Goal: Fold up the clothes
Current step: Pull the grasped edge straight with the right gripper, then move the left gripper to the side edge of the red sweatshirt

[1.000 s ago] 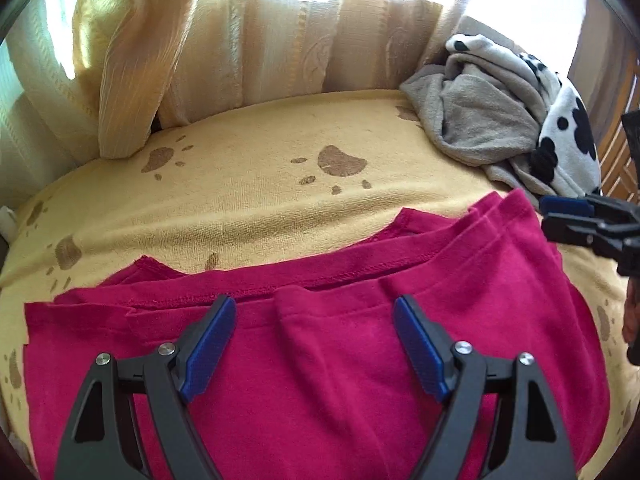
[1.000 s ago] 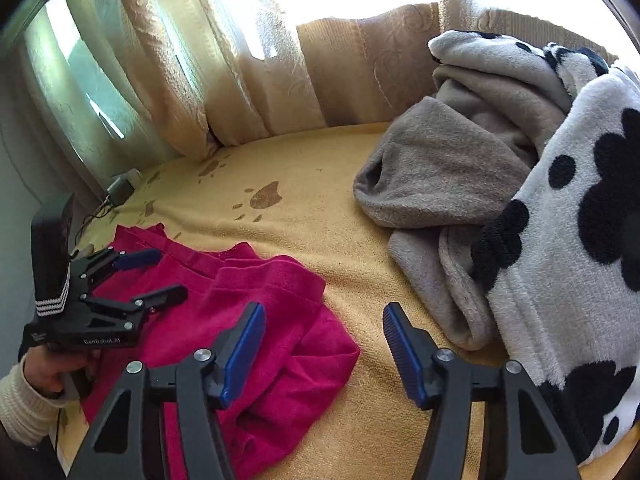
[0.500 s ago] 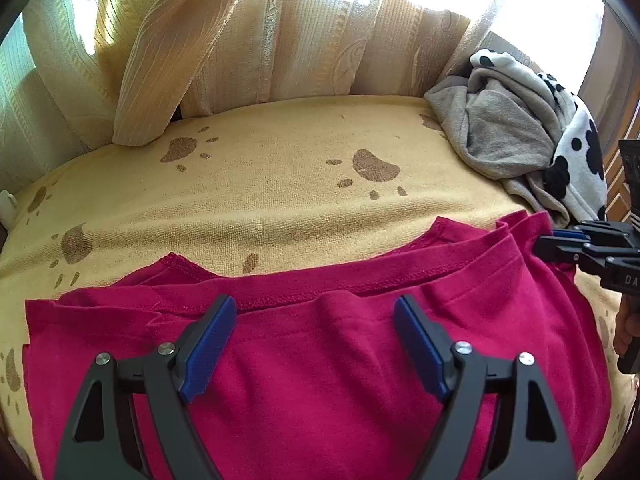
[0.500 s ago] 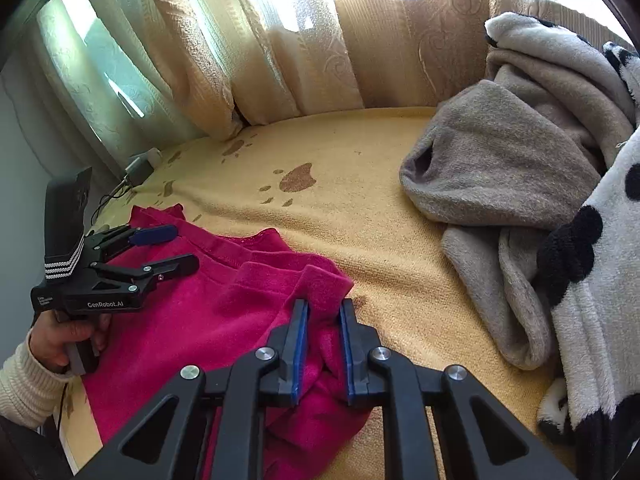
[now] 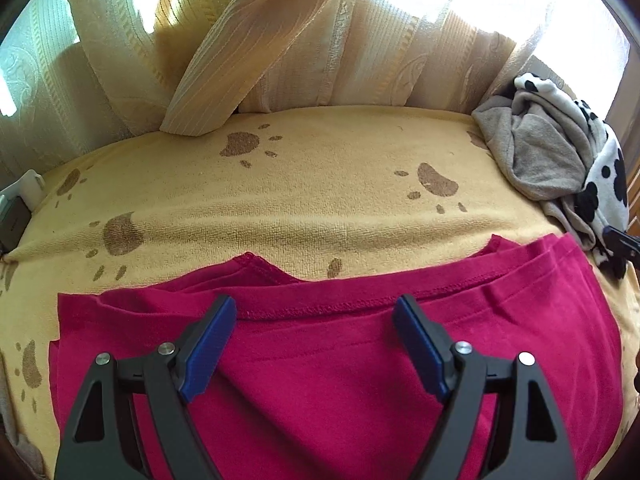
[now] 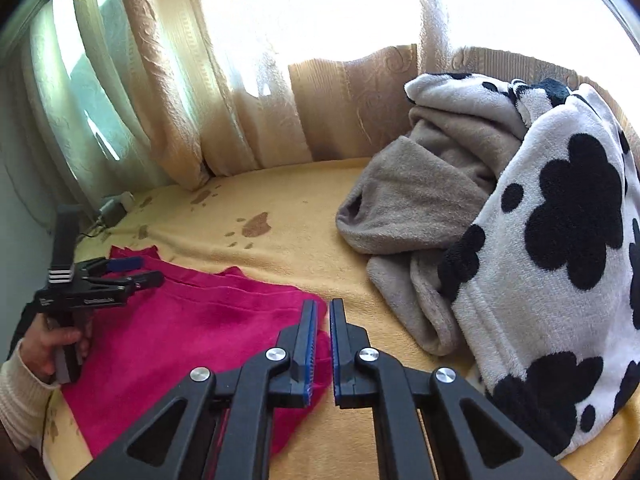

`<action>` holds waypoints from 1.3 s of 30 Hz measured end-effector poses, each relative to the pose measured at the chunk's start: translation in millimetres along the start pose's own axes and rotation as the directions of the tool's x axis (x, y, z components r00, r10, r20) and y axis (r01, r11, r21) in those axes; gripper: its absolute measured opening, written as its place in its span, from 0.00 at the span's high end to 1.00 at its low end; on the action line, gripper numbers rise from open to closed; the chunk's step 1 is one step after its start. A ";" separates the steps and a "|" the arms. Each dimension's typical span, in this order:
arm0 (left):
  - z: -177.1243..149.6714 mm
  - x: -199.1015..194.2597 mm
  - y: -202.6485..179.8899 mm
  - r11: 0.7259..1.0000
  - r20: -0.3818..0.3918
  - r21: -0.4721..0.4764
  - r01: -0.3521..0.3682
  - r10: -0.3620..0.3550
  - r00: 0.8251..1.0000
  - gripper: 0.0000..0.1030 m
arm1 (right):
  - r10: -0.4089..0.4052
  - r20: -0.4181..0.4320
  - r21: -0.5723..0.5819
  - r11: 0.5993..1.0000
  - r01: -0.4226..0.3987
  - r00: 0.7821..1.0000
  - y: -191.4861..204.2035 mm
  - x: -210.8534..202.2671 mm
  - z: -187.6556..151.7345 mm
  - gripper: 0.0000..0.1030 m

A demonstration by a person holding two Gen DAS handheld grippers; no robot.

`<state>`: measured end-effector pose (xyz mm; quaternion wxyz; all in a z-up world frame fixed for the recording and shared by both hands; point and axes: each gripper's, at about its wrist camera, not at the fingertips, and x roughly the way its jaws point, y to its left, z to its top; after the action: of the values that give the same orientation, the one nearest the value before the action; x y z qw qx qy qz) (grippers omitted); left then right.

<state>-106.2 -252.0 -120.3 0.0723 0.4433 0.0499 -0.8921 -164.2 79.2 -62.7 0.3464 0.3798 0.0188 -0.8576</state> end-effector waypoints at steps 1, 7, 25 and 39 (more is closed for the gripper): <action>1.3 1.6 2.6 1.000 0.000 -0.010 -0.030 0.030 1.000 0.18 | 0.024 0.010 -0.005 1.000 -0.024 1.000 6.6 -6.9 -1.1 0.92; 3.1 6.8 16.9 0.998 0.001 -0.055 0.001 -0.001 1.000 0.18 | 0.125 -0.137 -0.116 0.983 -0.142 0.983 58.6 -9.6 -35.1 0.92; -42.2 -103.5 100.3 0.994 0.066 -0.043 0.105 -0.102 0.993 0.18 | 0.078 -0.054 -0.058 0.995 -0.081 0.996 69.2 -37.1 -36.3 0.00; -55.6 -86.3 121.5 0.969 0.001 -0.054 0.243 -0.243 0.970 0.18 | -0.073 -0.050 -0.221 0.973 0.060 0.996 124.6 15.7 -6.2 0.00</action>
<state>9.9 -355.8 -87.9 -0.0256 0.4341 0.1282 -0.8913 -91.8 -22.7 -48.8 0.3569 0.3628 0.1361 -0.8500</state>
